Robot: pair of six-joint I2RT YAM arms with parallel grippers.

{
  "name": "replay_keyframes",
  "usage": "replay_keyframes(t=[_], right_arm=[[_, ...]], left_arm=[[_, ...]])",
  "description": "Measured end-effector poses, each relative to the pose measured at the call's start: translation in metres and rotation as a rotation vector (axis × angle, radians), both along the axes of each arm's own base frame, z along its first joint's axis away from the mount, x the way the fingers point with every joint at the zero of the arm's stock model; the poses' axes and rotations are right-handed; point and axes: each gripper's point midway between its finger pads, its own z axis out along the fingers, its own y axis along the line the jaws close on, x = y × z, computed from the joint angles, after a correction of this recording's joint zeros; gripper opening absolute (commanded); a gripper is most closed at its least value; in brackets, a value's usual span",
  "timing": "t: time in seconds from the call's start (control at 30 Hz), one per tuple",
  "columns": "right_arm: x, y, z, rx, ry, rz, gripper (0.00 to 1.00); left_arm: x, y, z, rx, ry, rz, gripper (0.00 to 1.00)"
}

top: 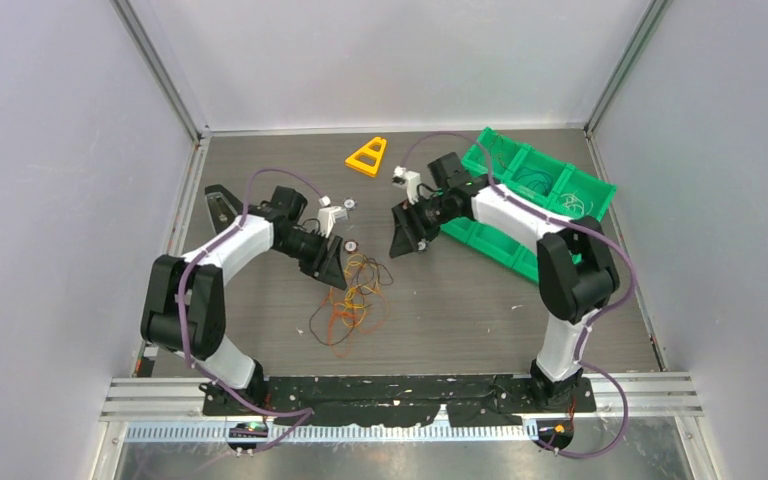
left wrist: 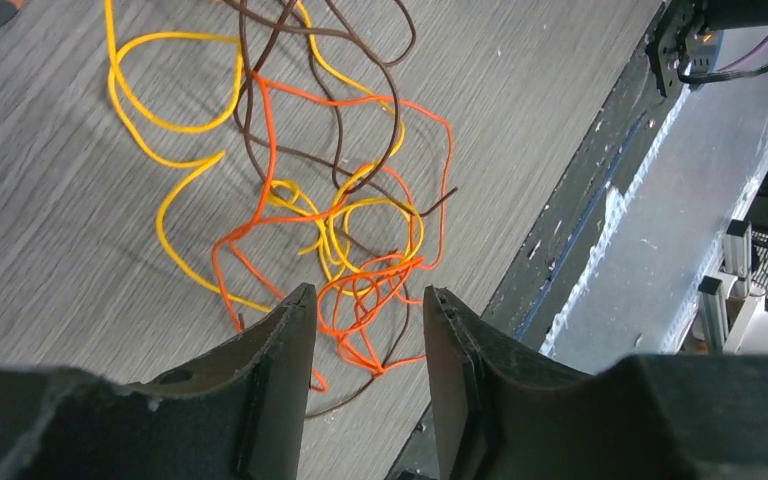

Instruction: Untangle the cables

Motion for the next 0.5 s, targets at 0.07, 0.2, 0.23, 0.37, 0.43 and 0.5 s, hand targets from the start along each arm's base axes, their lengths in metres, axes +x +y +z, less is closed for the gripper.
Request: replay_keyframes(t=[0.07,0.2,0.23,0.37,0.43,0.5], right_arm=[[-0.007,0.021,-0.012,0.005,0.026,0.024,0.78],[-0.011,0.045,-0.036,0.003,0.072,0.031,0.8],[-0.012,0.05,-0.042,0.002,0.081,0.031,0.8],[-0.013,0.066,-0.057,0.003,0.1,0.037,0.73],[-0.013,0.072,-0.062,0.005,0.102,0.039,0.63],[-0.013,0.075,-0.064,0.007,0.099,0.038,0.46]], left_arm=[[0.001,-0.005,-0.002,-0.008,-0.003,-0.004,0.47],[0.011,-0.007,-0.008,-0.01,-0.005,0.018,0.48],[0.013,-0.008,-0.01,-0.01,-0.002,0.026,0.48],[0.019,-0.009,-0.019,-0.003,0.017,0.048,0.5],[0.02,-0.009,-0.025,0.008,0.034,0.056,0.5],[0.02,-0.008,-0.03,0.021,0.049,0.062,0.47]])
